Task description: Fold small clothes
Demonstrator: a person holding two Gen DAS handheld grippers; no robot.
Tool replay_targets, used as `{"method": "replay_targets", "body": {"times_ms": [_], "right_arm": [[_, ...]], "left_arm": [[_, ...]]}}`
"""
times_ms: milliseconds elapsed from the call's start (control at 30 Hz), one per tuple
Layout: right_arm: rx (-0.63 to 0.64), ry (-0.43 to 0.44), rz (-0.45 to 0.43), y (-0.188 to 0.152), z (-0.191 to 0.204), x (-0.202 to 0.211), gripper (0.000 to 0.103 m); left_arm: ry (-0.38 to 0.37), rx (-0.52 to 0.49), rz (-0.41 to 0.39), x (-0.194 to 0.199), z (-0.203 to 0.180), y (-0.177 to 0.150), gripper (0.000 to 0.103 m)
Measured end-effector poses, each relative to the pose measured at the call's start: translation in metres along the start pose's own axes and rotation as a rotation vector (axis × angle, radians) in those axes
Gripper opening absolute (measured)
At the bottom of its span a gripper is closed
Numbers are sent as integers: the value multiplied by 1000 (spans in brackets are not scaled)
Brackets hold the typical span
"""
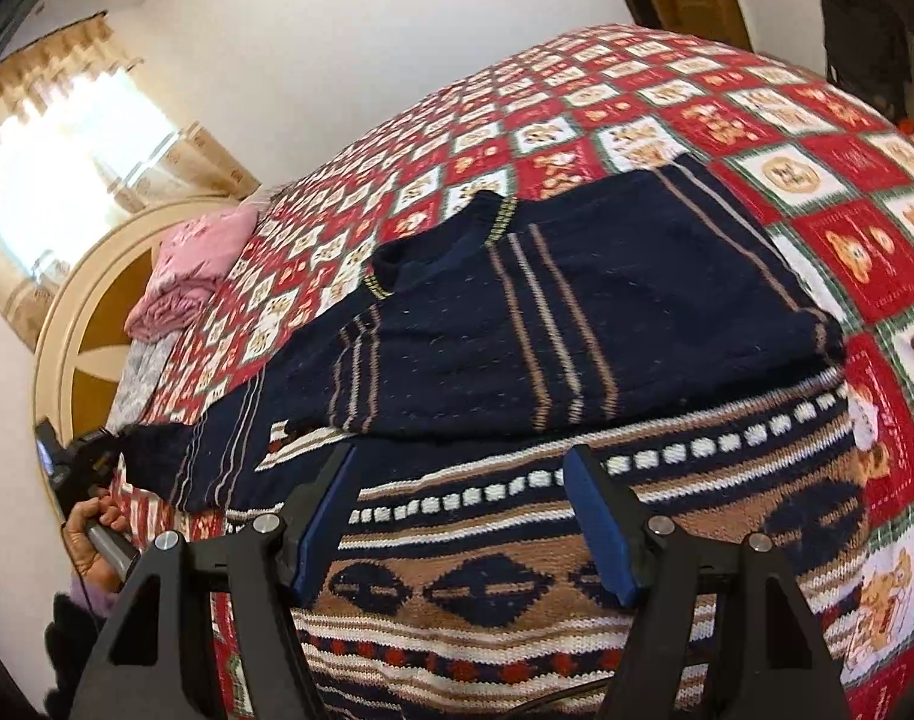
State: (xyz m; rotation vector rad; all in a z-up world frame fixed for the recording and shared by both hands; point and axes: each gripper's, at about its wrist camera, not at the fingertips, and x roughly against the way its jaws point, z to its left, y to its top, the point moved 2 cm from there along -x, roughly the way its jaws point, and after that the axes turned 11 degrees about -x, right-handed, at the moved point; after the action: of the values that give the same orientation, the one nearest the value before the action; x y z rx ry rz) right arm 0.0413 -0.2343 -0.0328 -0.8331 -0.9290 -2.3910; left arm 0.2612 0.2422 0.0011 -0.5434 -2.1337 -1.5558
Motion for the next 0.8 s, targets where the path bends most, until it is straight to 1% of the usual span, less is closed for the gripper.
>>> {"method": "replay_targets", "body": {"times_ms": [67,133,167,267,367,433,467,533,633,667,733,767,800], "right_arm": [[-18,4,-4,1,-5,3,71],[-31,4,-15,3,-10,5,71],[-39,3,-23,3,-13,8,71],[-64,-5,-41,5,-24,15,71],[-78,-17,-56,7,-34,23,71],[-83,-25,-68,8,-40,30,71],[-87,-31,-74,9,-45,34,71],[-92,-34,-81,9,-51,38,71],[-97,-36,-79,10,-58,37,71],[-99,-28,-70,12,-58,35,71],[-96,-12,-62,16,-54,31,71],[-88,-5,-59,19,-49,28,71],[-74,13,-49,23,-42,24,71]], "left_arm": [[-67,-104,-33,14,-48,3,7],[-152,-228,-57,30,-109,-3,7],[-187,-273,-63,36,-132,-9,7],[-318,-442,-71,55,-223,-49,7],[-405,-554,-40,57,-284,-97,7],[-443,-617,38,45,-316,-140,7],[-450,-639,66,40,-324,-154,7],[-438,-698,130,29,-336,-188,7],[-420,-745,180,29,-343,-212,11],[-422,-754,195,32,-339,-215,14],[-443,-758,234,40,-325,-214,36],[-436,-742,236,46,-314,-209,61],[-420,-727,223,48,-310,-208,76]]}}
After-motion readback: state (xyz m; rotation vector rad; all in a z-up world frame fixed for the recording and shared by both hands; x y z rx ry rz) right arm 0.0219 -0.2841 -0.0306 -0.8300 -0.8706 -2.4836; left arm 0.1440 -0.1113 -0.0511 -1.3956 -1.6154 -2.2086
